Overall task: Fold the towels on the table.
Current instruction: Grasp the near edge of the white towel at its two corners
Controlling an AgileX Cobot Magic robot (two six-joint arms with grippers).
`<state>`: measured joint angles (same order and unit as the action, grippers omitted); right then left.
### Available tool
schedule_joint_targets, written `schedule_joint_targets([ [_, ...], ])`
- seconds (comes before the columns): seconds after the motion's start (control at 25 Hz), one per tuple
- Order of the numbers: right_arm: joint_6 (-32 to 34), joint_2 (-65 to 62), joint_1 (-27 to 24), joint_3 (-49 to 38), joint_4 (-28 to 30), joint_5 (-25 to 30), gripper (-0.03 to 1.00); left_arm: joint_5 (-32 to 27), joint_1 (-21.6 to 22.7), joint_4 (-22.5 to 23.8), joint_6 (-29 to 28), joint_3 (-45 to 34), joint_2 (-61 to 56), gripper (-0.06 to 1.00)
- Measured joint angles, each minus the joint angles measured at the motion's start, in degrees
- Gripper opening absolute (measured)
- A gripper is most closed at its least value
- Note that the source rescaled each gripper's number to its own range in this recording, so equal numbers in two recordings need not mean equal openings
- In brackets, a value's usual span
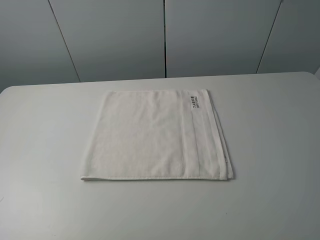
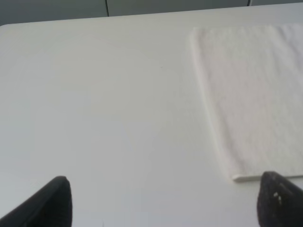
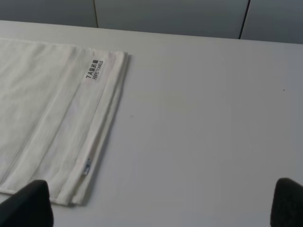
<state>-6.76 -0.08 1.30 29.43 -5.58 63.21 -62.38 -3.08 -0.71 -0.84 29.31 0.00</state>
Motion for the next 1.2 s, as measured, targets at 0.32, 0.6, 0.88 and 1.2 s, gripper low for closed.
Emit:
schedule_joint_targets([
  [0.32,0.0,0.0,0.0,0.0,0.0,0.0,1.00,0.0,0.0,0.0,0.0,0.0,0.0,1.00],
  [0.6,-0.1,0.0,0.0,0.0,0.0,0.0,1.00,0.0,0.0,0.0,0.0,0.0,0.0,1.00],
  [0.88,-0.1,0.0,0.0,0.0,0.0,0.0,1.00,0.0,0.0,0.0,0.0,0.0,0.0,1.00],
  [1.2,-0.1,0.0,0.0,0.0,0.0,0.0,1.00,0.0,0.0,0.0,0.0,0.0,0.0,1.00],
])
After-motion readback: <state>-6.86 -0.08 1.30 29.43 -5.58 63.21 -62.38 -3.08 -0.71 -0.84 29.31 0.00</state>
